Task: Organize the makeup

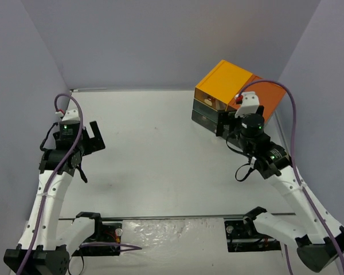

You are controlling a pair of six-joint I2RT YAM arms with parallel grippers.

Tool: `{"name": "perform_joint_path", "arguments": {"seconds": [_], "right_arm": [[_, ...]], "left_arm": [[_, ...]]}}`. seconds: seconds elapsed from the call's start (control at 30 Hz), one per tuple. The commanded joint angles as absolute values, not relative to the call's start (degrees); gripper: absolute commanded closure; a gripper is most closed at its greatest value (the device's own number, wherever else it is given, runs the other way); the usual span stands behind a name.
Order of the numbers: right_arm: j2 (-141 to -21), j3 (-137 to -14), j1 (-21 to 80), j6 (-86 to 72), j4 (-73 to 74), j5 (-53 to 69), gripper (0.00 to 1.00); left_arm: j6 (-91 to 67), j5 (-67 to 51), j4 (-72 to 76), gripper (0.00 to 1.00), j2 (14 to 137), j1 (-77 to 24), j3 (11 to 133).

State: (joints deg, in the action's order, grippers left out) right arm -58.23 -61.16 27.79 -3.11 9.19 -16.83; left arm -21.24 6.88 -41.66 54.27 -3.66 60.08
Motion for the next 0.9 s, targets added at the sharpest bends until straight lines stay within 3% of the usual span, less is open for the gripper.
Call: {"name": "perform_joint_path", "arguments": {"seconds": [0.0,0.3,0.53,0.87], "right_arm": [[-47.55,-62.66,27.82,-7.65,15.31,-17.18,0.0],[-29.37,-65.22,27.88,-6.47,24.11,-19.77,0.0],[-25.96,-71.08,27.95,-3.19,27.67,-24.95,0.0],[-20.05,-70.17,30.45,-4.86,28.66,-25.79,0.0]], "left_arm": [[-18.81,6.29,-47.66,0.03,51.81,-4.0,71.71],[-14.6,8.18,-54.63,0.03,48.86,-3.96,83.63],[-14.76,11.67,-57.38,0.03,48.08,-4.13,83.95],[-16.52,14.34,-57.87,0.03,43.51,-4.43,81.55]]}}
